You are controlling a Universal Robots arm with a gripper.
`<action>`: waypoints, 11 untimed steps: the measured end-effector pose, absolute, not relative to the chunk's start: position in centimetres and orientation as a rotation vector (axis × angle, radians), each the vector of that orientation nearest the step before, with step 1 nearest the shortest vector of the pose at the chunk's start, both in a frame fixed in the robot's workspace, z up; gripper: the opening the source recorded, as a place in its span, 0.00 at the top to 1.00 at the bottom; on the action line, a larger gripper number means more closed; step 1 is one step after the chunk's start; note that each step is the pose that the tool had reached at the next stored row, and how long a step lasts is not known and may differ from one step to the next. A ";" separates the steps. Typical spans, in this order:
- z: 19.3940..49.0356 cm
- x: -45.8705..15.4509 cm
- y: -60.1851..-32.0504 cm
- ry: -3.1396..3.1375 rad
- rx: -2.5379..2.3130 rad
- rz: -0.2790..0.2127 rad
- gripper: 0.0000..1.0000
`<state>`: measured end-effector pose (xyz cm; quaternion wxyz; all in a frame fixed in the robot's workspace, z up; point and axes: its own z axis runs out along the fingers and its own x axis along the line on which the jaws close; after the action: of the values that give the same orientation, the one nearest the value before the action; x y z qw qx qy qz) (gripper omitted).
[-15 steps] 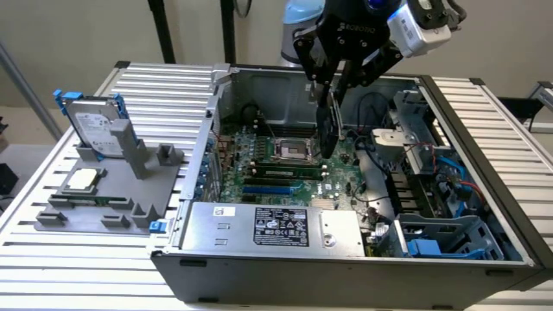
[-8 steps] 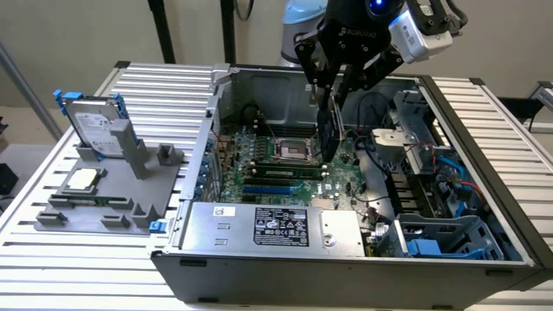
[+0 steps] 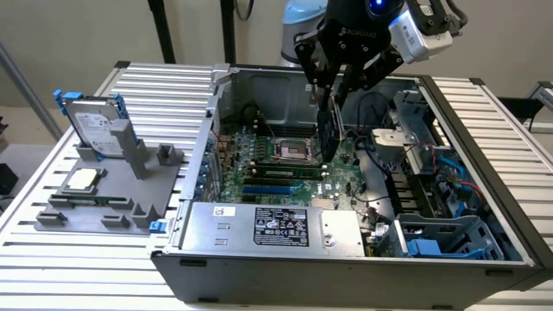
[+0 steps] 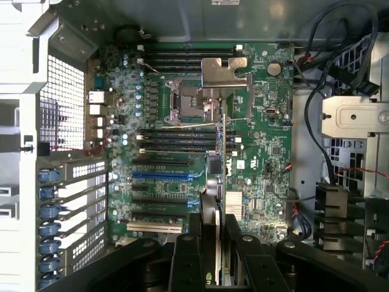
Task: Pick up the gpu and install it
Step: 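Insert the gpu into the slot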
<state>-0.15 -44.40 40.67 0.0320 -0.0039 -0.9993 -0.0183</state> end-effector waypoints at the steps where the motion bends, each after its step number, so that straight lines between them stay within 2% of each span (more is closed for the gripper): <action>1: 40.7 -0.2 -44.4 -3.077 -0.012 -0.056 0.74; 11: 40.7 -0.2 -44.4 -3.071 0.169 -0.051 0.74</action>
<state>-0.16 -44.40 40.65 0.0330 0.0548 -0.9978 -0.0165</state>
